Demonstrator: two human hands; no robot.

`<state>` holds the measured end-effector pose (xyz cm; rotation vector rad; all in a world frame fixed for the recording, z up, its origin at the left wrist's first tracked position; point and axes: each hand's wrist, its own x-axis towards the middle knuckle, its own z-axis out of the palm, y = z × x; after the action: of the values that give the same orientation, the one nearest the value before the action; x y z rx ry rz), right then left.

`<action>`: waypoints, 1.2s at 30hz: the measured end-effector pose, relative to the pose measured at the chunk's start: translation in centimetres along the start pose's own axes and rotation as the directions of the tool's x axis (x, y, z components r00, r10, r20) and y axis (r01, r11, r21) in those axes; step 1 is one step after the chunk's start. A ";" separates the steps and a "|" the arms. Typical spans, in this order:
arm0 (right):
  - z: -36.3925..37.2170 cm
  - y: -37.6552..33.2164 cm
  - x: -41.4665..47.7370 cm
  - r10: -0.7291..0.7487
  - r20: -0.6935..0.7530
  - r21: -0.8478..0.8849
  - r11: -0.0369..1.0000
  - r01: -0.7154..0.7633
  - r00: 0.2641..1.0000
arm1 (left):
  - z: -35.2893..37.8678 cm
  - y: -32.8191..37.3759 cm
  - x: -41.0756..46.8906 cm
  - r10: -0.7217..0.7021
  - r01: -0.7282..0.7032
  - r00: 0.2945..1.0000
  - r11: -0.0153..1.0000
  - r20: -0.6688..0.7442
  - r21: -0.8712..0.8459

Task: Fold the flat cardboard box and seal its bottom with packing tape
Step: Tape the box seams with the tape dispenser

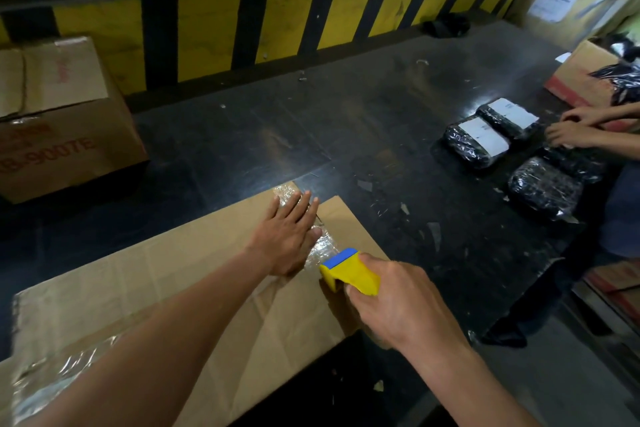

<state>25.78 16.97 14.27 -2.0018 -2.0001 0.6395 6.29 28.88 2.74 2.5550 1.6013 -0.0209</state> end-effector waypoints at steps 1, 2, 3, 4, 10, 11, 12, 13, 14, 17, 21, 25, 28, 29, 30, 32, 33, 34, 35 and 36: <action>-0.2 0.3 -0.4 0.007 -0.001 0.022 1.000 -0.007 1.000 | -0.1 0.0 0.0 0.002 -0.002 1.000 1.000 -0.003 -0.011; -0.3 0.5 -0.8 0.005 -0.001 0.027 1.000 -0.005 1.000 | -0.1 0.0 -0.1 0.004 -0.004 1.000 1.000 -0.007 -0.014; -0.1 0.5 -0.9 -0.005 0.001 0.008 1.000 0.005 1.000 | -0.1 0.0 -0.1 0.004 -0.005 1.000 1.000 -0.008 -0.013; 0.1 0.4 -0.9 -0.015 0.003 -0.019 1.000 0.015 1.000 | 0.0 0.1 0.0 0.002 -0.002 1.000 1.000 -0.001 -0.013; 0.4 0.3 -1.0 -0.007 0.012 -0.076 0.997 0.008 1.000 | -0.4 1.9 -0.5 -0.041 0.041 0.999 0.999 -0.018 -0.030; 0.4 0.3 -1.0 -0.009 0.010 -0.066 0.998 0.010 1.000 | -0.2 2.4 -0.9 -0.033 0.033 0.999 0.998 -0.010 -0.048; 0.4 0.3 -1.0 -0.017 0.002 -0.062 0.998 0.017 1.000 | -0.1 2.7 -1.2 -0.027 0.028 1.000 0.998 0.007 -0.053; 0.5 0.3 -1.0 -0.026 -0.005 -0.066 0.997 0.025 1.000 | 0.1 2.7 -1.6 -0.028 0.029 0.999 0.998 0.020 -0.049; 0.5 0.2 -0.9 -0.032 -0.006 -0.070 0.997 0.032 0.999 | 0.2 2.6 -1.7 -0.033 0.034 0.999 0.999 0.024 -0.040; 0.0 0.5 -1.2 -0.050 0.021 -0.033 0.998 0.050 0.999 | 0.4 2.3 -1.5 -0.031 0.031 0.999 0.999 0.023 -0.007; -1.0 1.5 -2.6 -0.069 0.017 -0.026 0.997 0.070 0.997 | 0.5 2.3 -1.3 -0.046 0.046 0.999 0.998 0.021 -0.038; -0.2 1.8 -3.4 -0.058 0.013 -0.010 0.998 0.059 0.998 | 0.5 2.4 -1.4 -0.045 0.046 0.999 0.998 0.028 -0.034; 0.7 2.1 -3.4 -0.034 -0.001 -0.026 0.999 0.034 0.999 | 0.4 2.9 -1.5 -0.058 0.059 0.998 0.998 0.038 -0.022; 0.9 2.2 -3.4 -0.031 -0.010 -0.039 0.999 0.030 0.999 | 0.2 3.0 -1.5 -0.066 0.066 0.997 0.998 0.038 -0.017; 0.9 2.3 -3.4 -0.031 -0.019 -0.043 0.999 0.030 0.999 | 0.0 3.2 -1.5 -0.064 0.064 0.997 0.998 0.032 -0.005; 1.1 2.3 -3.5 -0.037 -0.034 -0.042 0.999 0.035 0.999 | -0.2 3.7 -1.7 -0.032 0.032 0.999 0.999 -0.002 0.004; 1.2 2.3 -3.5 -0.037 -0.037 -0.045 0.998 0.035 0.999 | -0.2 4.1 -1.9 -0.015 0.015 1.000 1.000 -0.006 -0.019; 1.3 2.4 -3.4 -0.037 -0.041 -0.047 0.998 0.035 0.998 | 0.0 4.4 -2.1 -0.007 0.007 1.000 0.999 0.002 -0.052; 1.3 2.4 -3.3 -0.037 -0.044 -0.048 0.998 0.035 0.998 | 0.3 4.4 -2.3 -0.004 0.005 1.000 0.997 0.013 -0.077; 1.4 2.3 -3.2 -0.033 -0.043 -0.045 0.999 0.032 0.999 | 0.6 4.4 -2.3 -0.009 0.010 1.000 0.996 0.013 -0.088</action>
<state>27.30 13.48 12.42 -1.9858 -2.0339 0.5448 9.20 24.84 2.78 2.4766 1.5743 0.0321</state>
